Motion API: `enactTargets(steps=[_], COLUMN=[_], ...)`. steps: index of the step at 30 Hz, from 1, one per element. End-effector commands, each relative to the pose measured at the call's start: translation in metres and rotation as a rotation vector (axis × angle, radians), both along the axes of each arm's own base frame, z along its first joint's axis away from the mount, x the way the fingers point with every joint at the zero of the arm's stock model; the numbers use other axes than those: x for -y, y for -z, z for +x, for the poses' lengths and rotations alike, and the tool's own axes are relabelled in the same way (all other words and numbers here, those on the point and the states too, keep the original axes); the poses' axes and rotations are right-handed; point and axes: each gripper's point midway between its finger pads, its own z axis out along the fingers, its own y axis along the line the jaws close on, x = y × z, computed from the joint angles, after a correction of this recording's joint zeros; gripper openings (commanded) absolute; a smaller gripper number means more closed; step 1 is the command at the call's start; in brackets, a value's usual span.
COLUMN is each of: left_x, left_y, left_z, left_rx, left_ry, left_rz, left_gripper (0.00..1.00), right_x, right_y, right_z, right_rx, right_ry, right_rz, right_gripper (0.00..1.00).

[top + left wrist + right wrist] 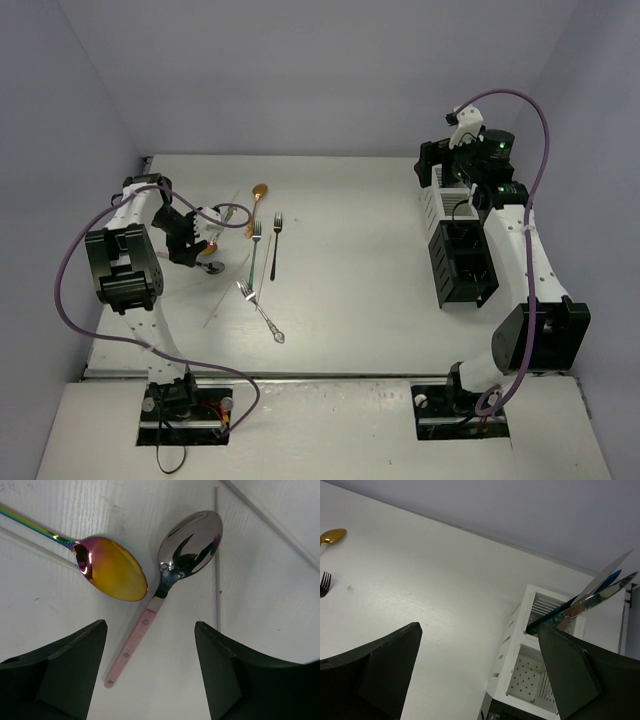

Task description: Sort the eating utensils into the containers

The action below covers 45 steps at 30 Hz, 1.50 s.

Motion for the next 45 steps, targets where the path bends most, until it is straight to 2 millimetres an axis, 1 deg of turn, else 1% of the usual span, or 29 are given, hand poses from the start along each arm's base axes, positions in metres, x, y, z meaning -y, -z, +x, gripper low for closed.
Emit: enactTargets(steps=[1,4,6,9,11,13,14,15,16,20,22,24,25,27,29,31,32,33,34,35,37,40,42,43,45], left_x=[-0.005,-0.008,-0.012,-0.016,-0.019,-0.023,-0.024,-0.027,-0.027,-0.029,-0.027,-0.025,-0.023,-0.017,-0.008,0.003,0.01,0.019,0.021,0.034,0.054,0.079,0.105,0.117,0.13], left_y=[0.0,0.007,0.015,0.023,0.027,0.034,0.037,0.036,0.04,0.049,0.049,0.044,0.039,0.017,-0.001,-0.033,-0.054,-0.068,-0.081,-0.099,-0.132,-0.174,-0.193,-0.202,-0.213], left_z=[0.009,0.012,0.017,0.018,0.019,0.018,0.018,0.021,0.014,0.004,0.001,-0.002,-0.003,-0.003,-0.004,-0.002,-0.001,0.001,0.002,0.003,0.006,0.007,0.007,0.01,0.011], left_rx=[0.039,0.029,0.032,0.042,0.063,0.087,0.101,0.121,0.114,0.115,0.126,0.139,0.152,0.212,0.258,0.333,0.383,0.406,0.417,0.409,0.411,0.414,0.395,0.376,0.357], left_ry=[0.138,0.137,0.138,0.146,0.153,0.159,0.164,0.169,0.174,0.191,0.198,0.198,0.195,0.185,0.165,0.11,0.084,0.055,-0.006,-0.116,-0.268,-0.404,-0.486,-0.558,-0.639], left_rz=[0.018,0.027,0.046,0.072,0.096,0.122,0.135,0.152,0.157,0.18,0.176,0.169,0.162,0.15,0.121,0.086,0.071,0.043,0.031,-0.015,-0.086,-0.212,-0.314,-0.373,-0.439], left_gripper=[0.64,0.61,0.56,0.52,0.46,0.37,0.34,0.32,0.28,0.16,0.12,0.09,0.07,0.03,0.0,0.0,0.0,0.0,0.0,0.0,0.0,0.0,0.0,0.0,0.0], right_x=[0.001,0.001,0.001,0.001,0.001,0.001,0.0,0.0,0.0,0.001,0.0,0.0,-0.001,-0.002,-0.004,-0.006,-0.007,-0.008,-0.01,-0.014,-0.029,-0.041,-0.049,-0.054,-0.071], right_y=[-0.023,-0.022,-0.023,-0.025,-0.026,-0.027,-0.027,-0.028,-0.027,-0.029,-0.03,-0.035,-0.037,-0.043,-0.052,-0.062,-0.068,-0.072,-0.078,-0.088,-0.103,-0.117,-0.125,-0.127,-0.135], right_z=[-0.001,0.0,0.002,0.004,0.005,0.006,0.006,0.006,0.006,0.006,0.005,0.004,0.003,0.001,-0.002,-0.005,-0.007,-0.008,-0.01,-0.012,-0.016,-0.018,-0.018,-0.017,-0.017], right_rx=[0.079,0.075,0.073,0.072,0.073,0.075,0.075,0.076,0.075,0.079,0.083,0.092,0.097,0.108,0.121,0.13,0.137,0.138,0.142,0.138,0.137,0.089,0.067,0.055,0.031], right_ry=[-0.013,-0.015,-0.013,-0.013,-0.012,-0.012,-0.013,-0.014,-0.013,-0.012,-0.014,-0.016,-0.019,-0.026,-0.024,-0.019,-0.015,-0.012,-0.007,-0.001,-0.02,-0.008,-0.004,-0.007,-0.027], right_rz=[-0.019,-0.016,-0.014,-0.009,-0.008,-0.008,-0.007,-0.007,-0.006,-0.008,-0.008,-0.008,-0.006,0.002,0.018,0.054,0.073,0.094,0.124,0.188,0.265,0.431,0.509,0.536,0.6], right_gripper=[1.0,1.0,1.0,1.0,1.0,0.99,0.99,0.99,0.98,0.97,0.96,0.94,0.93,0.93,0.92,0.93,0.94,0.94,0.95,0.95,0.95,0.95,0.96,0.95,0.94])
